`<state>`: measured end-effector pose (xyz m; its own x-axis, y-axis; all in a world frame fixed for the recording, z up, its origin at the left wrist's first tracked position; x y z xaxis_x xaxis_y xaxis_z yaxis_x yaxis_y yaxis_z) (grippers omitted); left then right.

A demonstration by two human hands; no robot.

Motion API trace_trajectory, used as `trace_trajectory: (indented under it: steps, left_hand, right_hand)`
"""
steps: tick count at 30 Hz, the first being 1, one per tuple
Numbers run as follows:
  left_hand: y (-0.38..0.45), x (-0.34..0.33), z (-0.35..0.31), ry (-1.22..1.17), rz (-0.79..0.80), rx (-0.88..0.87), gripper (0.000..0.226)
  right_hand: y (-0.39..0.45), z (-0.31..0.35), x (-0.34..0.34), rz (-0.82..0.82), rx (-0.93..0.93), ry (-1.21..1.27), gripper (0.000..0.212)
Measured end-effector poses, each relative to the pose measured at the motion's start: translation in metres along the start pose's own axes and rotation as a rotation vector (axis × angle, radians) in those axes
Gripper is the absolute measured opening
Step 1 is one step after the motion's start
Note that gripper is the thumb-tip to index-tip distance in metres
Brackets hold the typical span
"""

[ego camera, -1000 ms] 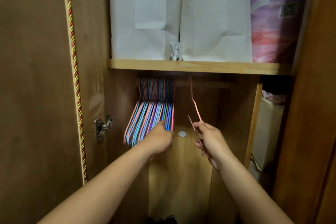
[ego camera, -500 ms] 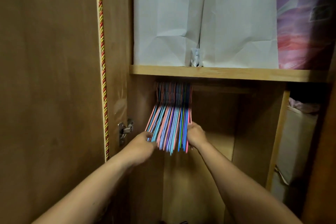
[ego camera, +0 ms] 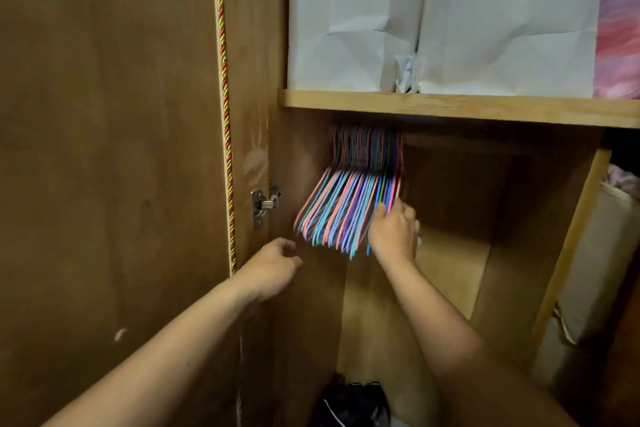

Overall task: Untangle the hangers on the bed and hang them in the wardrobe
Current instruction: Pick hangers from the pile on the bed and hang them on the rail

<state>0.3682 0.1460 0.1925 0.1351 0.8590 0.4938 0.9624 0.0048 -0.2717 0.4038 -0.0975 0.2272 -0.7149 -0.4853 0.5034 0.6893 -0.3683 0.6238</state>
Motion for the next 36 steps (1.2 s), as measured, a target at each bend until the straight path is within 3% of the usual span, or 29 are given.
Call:
trace_trajectory:
  steps: [2, 5, 9, 12, 17, 20, 27, 31, 36]
  left_hand:
    - [-0.015, 0.004, 0.021, -0.039, -0.05, 0.031, 0.03]
    - [-0.048, 0.011, 0.053, -0.119, -0.15, 0.028, 0.024]
    - [-0.116, 0.021, 0.126, -0.276, -0.368, 0.098, 0.019]
    - [-0.203, 0.005, 0.218, -0.466, -0.51, 0.293, 0.019]
    - [-0.364, -0.028, 0.354, -0.657, -0.683, 0.587, 0.022]
    - [-0.524, -0.045, 0.425, -0.835, -0.982, 0.735, 0.022]
    - [-0.786, -0.152, 0.509, -1.165, -1.388, 0.934, 0.019]
    - [-0.903, -0.227, 0.555, -1.335, -1.534, 0.993, 0.014]
    - [-0.987, -0.262, 0.605, -1.378, -1.607, 1.072, 0.017]
  right_hand:
    - [-0.023, 0.03, 0.0, -0.05, 0.128, 0.053, 0.047]
    - [-0.071, 0.076, -0.013, 0.001, 0.311, 0.161, 0.04]
    - [-0.18, 0.117, -0.051, 0.402, 0.464, 0.392, 0.029]
    - [-0.297, 0.137, -0.065, 0.764, 0.576, 0.482, 0.027]
    - [-0.461, 0.177, -0.05, 1.24, 0.6, 0.591, 0.034]
    - [-0.6, 0.234, 0.005, 1.553, 0.745, 0.655, 0.035]
    - [-0.849, 0.276, 0.146, 2.053, 1.033, 0.708, 0.027]
    - [-0.978, 0.278, 0.221, 2.165, 1.134, 0.676, 0.028]
    - [-1.09, 0.255, 0.267, 2.273, 1.152, 0.644, 0.03]
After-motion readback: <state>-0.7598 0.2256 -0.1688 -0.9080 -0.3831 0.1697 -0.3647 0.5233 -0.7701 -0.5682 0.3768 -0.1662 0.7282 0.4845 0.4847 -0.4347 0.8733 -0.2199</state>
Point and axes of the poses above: each hand's wrist, its own y-axis towards the middle knuckle, its own x-axis out of the back of the hand, z = x × y, the point moved 7 cm from there along y, towards the middle knuckle, and after that the axes turned 14 degrees about x, right-handed, at the moved point
